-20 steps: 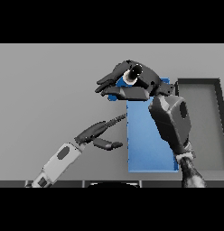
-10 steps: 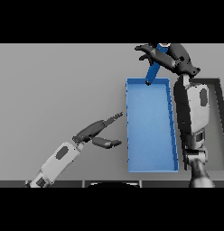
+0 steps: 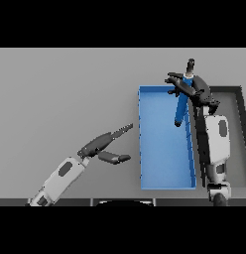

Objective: Pick up the blue pipe and place it into the blue bin.

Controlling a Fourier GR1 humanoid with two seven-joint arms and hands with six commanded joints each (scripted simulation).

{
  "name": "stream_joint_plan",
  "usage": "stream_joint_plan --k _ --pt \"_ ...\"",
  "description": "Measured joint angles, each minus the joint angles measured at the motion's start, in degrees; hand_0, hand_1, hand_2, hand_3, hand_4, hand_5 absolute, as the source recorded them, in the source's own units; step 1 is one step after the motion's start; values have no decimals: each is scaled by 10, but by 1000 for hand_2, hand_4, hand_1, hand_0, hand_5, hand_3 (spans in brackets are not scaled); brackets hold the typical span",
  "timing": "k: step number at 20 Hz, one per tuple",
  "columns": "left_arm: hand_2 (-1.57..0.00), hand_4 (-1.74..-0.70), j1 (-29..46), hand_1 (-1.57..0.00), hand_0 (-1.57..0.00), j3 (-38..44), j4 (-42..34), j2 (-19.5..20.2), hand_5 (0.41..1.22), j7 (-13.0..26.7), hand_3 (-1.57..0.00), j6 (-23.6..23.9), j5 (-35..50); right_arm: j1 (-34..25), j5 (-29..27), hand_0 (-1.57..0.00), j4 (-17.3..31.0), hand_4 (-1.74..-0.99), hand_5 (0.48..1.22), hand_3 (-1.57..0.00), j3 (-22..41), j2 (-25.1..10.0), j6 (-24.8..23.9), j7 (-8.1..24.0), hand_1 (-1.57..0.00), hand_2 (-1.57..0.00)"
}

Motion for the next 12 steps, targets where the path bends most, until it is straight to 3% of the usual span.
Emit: stream_joint_plan --k 1,2,5,7,8,10,12 --pt "1 -826 1 1 1 -5 1 -3 470 4 1 1 -5 14 -6 -1571 1 -1586 1221 -1080 19 -14 -6 0 -1571 -1571" --pt "1 -827 -4 1 1 -2 2 -4 471 7 1 1 -3 24 -11 -1571 6 -1569 1221 -1178 39 -25 -15 0 -1571 -1571" --pt "1 -826 0 1 1 -8 5 -8 475 4 1 4 -10 67 -28 -1571 5 -1653 1205 -693 104 -53 -28 0 -1571 -1571" --pt "1 -827 1 1 1 -7 6 -4 474 3 1 5 -12 79 -55 -1571 14 -1583 1199 -1009 163 -81 -60 0 -1571 -1571" --pt "1 -829 4 1 1 -6 4 -4 474 3 1 5 -9 74 -83 -1465 32 -1534 1190 -807 198 -96 -87 0 -1382 -1333" --pt "1 -829 -3 1 1 -5 9 -9 476 7 1 6 -9 63 -178 -937 53 -1404 1159 -516 277 -135 -135 0 -884 -853" --pt "1 -828 -5 1 1 -9 9 -15 476 6 1 8 -12 34 -270 -599 67 -1302 1182 -330 350 -179 -163 0 -566 -545"
